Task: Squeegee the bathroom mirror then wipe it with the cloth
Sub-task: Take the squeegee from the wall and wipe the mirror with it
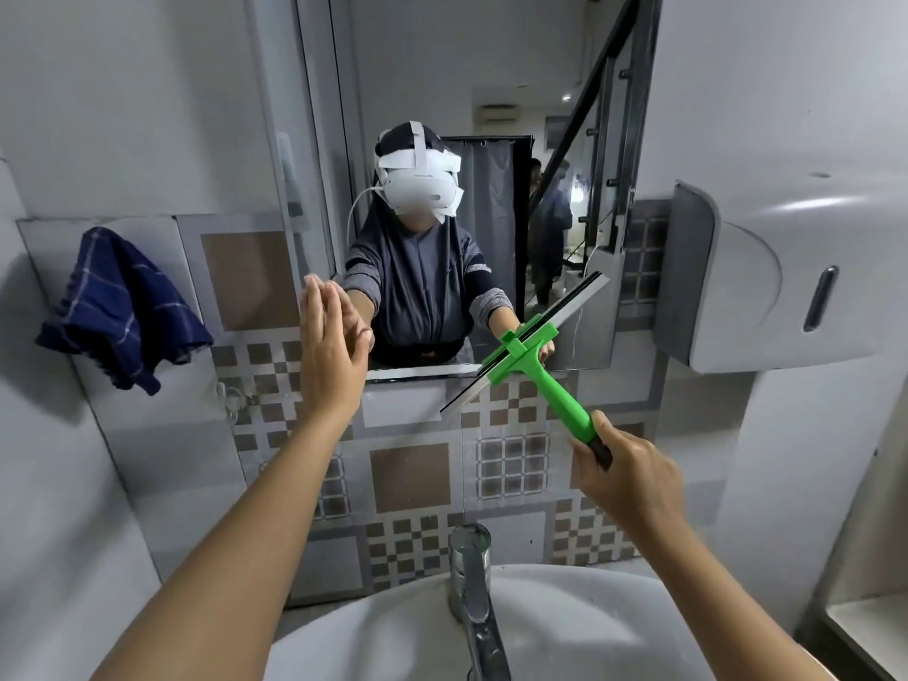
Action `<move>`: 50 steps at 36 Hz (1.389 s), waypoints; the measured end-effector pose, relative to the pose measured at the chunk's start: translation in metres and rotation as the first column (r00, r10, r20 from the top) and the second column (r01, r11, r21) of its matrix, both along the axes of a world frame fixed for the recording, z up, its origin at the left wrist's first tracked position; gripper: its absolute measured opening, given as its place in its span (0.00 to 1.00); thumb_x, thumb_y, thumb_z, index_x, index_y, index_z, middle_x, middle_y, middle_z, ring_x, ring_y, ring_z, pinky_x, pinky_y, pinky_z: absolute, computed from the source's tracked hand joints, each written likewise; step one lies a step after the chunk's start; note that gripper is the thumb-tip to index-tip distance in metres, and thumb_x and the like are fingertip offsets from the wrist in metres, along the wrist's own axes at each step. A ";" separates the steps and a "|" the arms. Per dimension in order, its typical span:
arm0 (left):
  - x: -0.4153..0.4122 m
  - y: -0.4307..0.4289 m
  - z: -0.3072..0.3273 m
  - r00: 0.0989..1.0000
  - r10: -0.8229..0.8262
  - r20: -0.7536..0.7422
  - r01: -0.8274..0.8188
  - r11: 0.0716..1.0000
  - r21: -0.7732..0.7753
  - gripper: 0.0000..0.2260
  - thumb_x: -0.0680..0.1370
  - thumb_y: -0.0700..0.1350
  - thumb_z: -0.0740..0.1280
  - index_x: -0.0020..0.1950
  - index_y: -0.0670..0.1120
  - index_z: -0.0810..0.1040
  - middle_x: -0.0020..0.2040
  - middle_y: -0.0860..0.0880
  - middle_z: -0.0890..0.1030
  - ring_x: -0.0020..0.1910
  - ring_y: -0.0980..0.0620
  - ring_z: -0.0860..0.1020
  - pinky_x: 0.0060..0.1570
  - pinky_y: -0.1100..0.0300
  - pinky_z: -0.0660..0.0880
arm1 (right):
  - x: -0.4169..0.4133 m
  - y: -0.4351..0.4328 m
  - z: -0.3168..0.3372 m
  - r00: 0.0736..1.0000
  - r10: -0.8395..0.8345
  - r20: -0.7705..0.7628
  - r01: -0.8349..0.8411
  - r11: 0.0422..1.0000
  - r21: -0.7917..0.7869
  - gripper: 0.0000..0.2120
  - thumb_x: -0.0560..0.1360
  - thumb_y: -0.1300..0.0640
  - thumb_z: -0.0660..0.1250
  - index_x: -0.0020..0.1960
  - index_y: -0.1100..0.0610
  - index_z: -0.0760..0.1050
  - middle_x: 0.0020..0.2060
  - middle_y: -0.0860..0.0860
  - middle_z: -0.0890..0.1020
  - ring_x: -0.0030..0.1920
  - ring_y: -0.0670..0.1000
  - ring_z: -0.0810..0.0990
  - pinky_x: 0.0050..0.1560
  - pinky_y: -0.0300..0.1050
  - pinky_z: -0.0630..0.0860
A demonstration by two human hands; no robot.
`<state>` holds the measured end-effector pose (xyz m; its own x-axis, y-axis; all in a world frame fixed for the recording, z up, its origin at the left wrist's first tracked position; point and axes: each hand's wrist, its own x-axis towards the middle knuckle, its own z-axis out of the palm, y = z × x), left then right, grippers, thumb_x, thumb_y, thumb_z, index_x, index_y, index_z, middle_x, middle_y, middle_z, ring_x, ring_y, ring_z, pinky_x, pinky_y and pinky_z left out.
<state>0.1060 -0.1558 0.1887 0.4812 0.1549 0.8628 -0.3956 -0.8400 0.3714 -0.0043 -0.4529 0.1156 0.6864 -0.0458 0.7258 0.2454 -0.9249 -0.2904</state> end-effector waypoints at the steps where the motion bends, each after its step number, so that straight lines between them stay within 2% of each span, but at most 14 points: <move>1: 0.000 0.000 0.000 1.000 -0.010 -0.002 0.010 1.000 -0.001 0.32 0.76 0.41 0.66 0.75 0.40 0.52 0.76 0.40 0.50 0.75 0.43 0.49 0.59 0.84 0.42 | -0.001 -0.001 -0.001 1.000 -0.002 -0.009 0.002 1.000 0.012 0.19 0.67 0.58 0.75 0.54 0.65 0.78 0.26 0.51 0.80 0.20 0.47 0.67 0.20 0.29 0.57; 5: 0.001 0.001 -0.003 1.000 -0.005 -0.021 0.005 1.000 0.000 0.32 0.76 0.41 0.66 0.75 0.41 0.52 0.76 0.41 0.49 0.75 0.44 0.48 0.65 0.76 0.39 | -0.006 -0.002 -0.005 0.998 -0.051 -0.049 0.054 0.997 0.062 0.18 0.67 0.59 0.75 0.54 0.65 0.78 0.24 0.51 0.78 0.20 0.49 0.65 0.22 0.28 0.53; 9: -0.006 0.000 -0.007 0.997 -0.004 -0.075 0.005 1.000 0.007 0.32 0.76 0.41 0.66 0.75 0.41 0.52 0.76 0.42 0.49 0.75 0.44 0.47 0.66 0.65 0.49 | -0.013 -0.003 -0.011 0.991 -0.105 -0.086 0.115 0.987 0.109 0.17 0.71 0.56 0.72 0.57 0.62 0.77 0.25 0.49 0.73 0.23 0.52 0.67 0.24 0.31 0.56; 12: -0.012 -0.004 -0.015 0.992 -0.029 -0.119 0.030 1.000 0.004 0.32 0.76 0.42 0.66 0.75 0.41 0.53 0.76 0.44 0.49 0.75 0.45 0.48 0.68 0.60 0.52 | -0.020 -0.005 -0.015 0.977 -0.159 -0.141 0.175 0.979 0.106 0.15 0.73 0.55 0.69 0.56 0.62 0.77 0.28 0.54 0.78 0.26 0.54 0.69 0.25 0.38 0.62; 14: -0.021 -0.011 -0.020 0.987 -0.053 -0.151 0.050 0.998 -0.027 0.31 0.76 0.42 0.66 0.75 0.42 0.54 0.76 0.45 0.50 0.75 0.46 0.51 0.64 0.63 0.55 | -0.029 -0.005 -0.016 0.968 -0.187 -0.168 0.206 0.973 0.102 0.14 0.73 0.54 0.67 0.55 0.61 0.76 0.31 0.56 0.80 0.27 0.55 0.70 0.26 0.39 0.62; 16: -0.031 -0.020 -0.026 0.976 -0.130 -0.174 0.127 0.992 -0.028 0.28 0.77 0.42 0.65 0.74 0.42 0.56 0.76 0.45 0.54 0.74 0.48 0.56 0.63 0.66 0.56 | -0.040 -0.003 -0.018 0.971 -0.184 -0.154 0.203 0.971 0.123 0.14 0.74 0.55 0.68 0.55 0.61 0.77 0.31 0.56 0.80 0.26 0.54 0.69 0.24 0.35 0.58; 18: -0.039 -0.030 -0.031 0.945 -0.247 -0.214 0.254 0.967 0.005 0.26 0.78 0.44 0.63 0.74 0.43 0.57 0.75 0.46 0.58 0.73 0.50 0.58 0.69 0.61 0.58 | -0.050 -0.001 -0.018 0.978 -0.164 -0.127 0.182 0.972 0.146 0.14 0.73 0.56 0.69 0.55 0.62 0.77 0.30 0.55 0.80 0.25 0.53 0.69 0.24 0.32 0.55; 21: -0.053 -0.045 -0.032 0.868 -0.391 -0.306 0.433 0.898 0.079 0.24 0.79 0.48 0.60 0.74 0.46 0.57 0.74 0.48 0.59 0.73 0.53 0.57 0.69 0.58 0.57 | -0.058 0.001 -0.014 0.993 -0.084 -0.078 0.094 0.986 0.137 0.14 0.70 0.58 0.72 0.52 0.64 0.78 0.28 0.52 0.79 0.22 0.52 0.71 0.23 0.31 0.61; 26: -0.078 -0.069 -0.014 0.803 -0.518 -0.295 0.591 0.757 0.278 0.25 0.79 0.50 0.62 0.74 0.47 0.59 0.74 0.50 0.61 0.72 0.55 0.57 0.69 0.61 0.55 | -0.062 0.001 0.013 0.995 0.099 -0.033 -0.100 0.994 -0.045 0.14 0.69 0.57 0.73 0.52 0.62 0.78 0.30 0.51 0.81 0.23 0.49 0.74 0.19 0.40 0.72; 31: -0.086 -0.070 -0.006 0.794 -0.524 -0.309 0.601 0.598 0.530 0.26 0.78 0.51 0.62 0.73 0.45 0.60 0.72 0.47 0.65 0.72 0.52 0.60 0.72 0.55 0.54 | -0.068 0.003 0.046 0.983 0.181 -0.019 -0.178 0.940 -0.291 0.17 0.68 0.53 0.74 0.54 0.59 0.79 0.35 0.50 0.85 0.26 0.47 0.78 0.24 0.31 0.69; 36: -0.095 -0.053 -0.009 0.827 -0.465 -0.315 0.550 0.554 0.625 0.23 0.77 0.45 0.64 0.71 0.46 0.64 0.63 0.46 0.77 0.62 0.51 0.74 0.70 0.51 0.62 | -0.070 0.008 0.073 0.967 0.248 -0.066 -0.252 0.875 -0.413 0.18 0.71 0.51 0.71 0.59 0.54 0.78 0.37 0.49 0.84 0.31 0.43 0.73 0.29 0.29 0.63; 40: -0.109 -0.039 -0.006 0.821 -0.440 -0.364 0.568 0.571 0.593 0.23 0.77 0.41 0.63 0.72 0.48 0.63 0.53 0.45 0.80 0.52 0.48 0.77 0.57 0.55 0.72 | -0.068 0.015 0.091 0.958 0.284 -0.041 -0.266 0.823 -0.502 0.16 0.70 0.51 0.72 0.57 0.50 0.78 0.36 0.47 0.83 0.35 0.47 0.77 0.33 0.37 0.69; 45: -0.125 -0.024 0.000 0.818 -0.442 -0.369 0.575 0.663 0.480 0.22 0.79 0.43 0.61 0.73 0.49 0.62 0.59 0.44 0.78 0.54 0.48 0.76 0.51 0.54 0.76 | -0.061 0.032 0.107 0.961 0.275 0.036 -0.220 0.836 -0.503 0.17 0.71 0.50 0.71 0.58 0.50 0.78 0.46 0.46 0.84 0.45 0.50 0.80 0.45 0.48 0.74; 50: -0.139 -0.012 -0.005 0.879 -0.433 -0.201 0.478 0.791 0.382 0.20 0.80 0.47 0.59 0.71 0.46 0.66 0.49 0.45 0.79 0.41 0.54 0.73 0.33 0.65 0.64 | -0.050 0.060 0.107 0.946 0.251 0.207 -0.173 0.926 -0.334 0.19 0.67 0.54 0.74 0.57 0.57 0.79 0.51 0.51 0.83 0.52 0.54 0.79 0.62 0.54 0.70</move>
